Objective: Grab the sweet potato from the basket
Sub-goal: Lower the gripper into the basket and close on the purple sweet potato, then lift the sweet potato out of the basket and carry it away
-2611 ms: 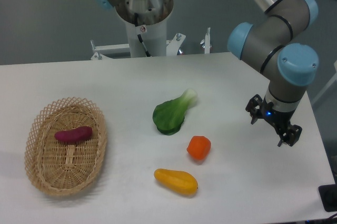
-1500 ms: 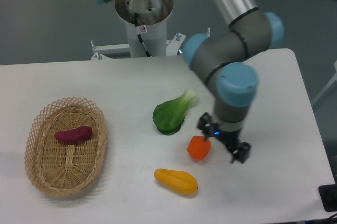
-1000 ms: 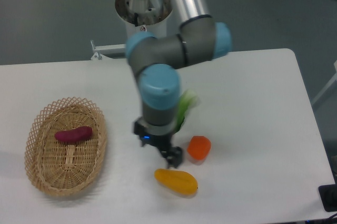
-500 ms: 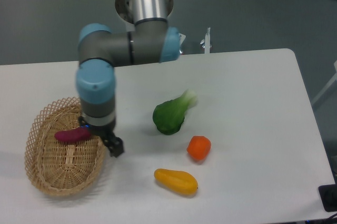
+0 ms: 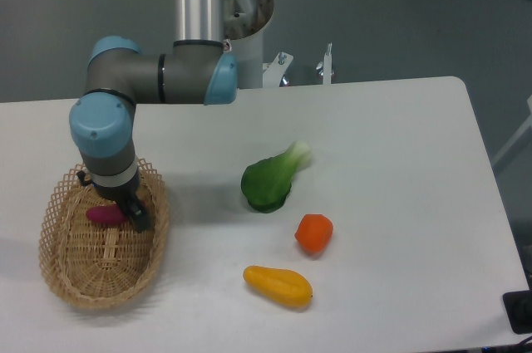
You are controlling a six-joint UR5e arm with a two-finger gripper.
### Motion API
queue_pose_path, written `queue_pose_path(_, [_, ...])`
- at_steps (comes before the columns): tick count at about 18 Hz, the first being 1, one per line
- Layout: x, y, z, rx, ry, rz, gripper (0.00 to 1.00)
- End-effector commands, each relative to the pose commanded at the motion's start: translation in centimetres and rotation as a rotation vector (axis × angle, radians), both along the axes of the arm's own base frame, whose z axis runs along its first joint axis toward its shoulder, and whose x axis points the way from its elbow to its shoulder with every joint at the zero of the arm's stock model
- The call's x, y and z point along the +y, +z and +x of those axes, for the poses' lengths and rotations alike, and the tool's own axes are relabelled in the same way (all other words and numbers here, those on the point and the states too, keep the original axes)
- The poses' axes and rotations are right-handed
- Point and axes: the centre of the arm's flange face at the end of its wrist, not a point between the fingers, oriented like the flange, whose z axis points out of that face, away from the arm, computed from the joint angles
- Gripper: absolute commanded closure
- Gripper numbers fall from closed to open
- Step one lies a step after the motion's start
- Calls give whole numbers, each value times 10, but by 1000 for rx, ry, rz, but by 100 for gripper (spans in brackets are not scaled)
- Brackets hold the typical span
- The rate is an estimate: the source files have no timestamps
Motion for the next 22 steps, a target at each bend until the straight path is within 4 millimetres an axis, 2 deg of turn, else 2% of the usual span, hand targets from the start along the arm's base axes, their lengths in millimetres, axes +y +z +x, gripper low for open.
queue_pose_path(9, [15,-29,22,6,64,9,0])
queue_pose_path(10, [15,-30,23,6,64,7,3])
queue_pose_path(11, [15,-30,25,6,62,7,10])
queue_pose_path(14, [17,-28,30,5,86,8,55])
queue_pose_path(16, [18,-20,30,7,86,22,74])
queue_pose_path(20, [24,9,27,11,92,76,87])
queue_pose_path(22, [26,21,23,-3,111,99,87])
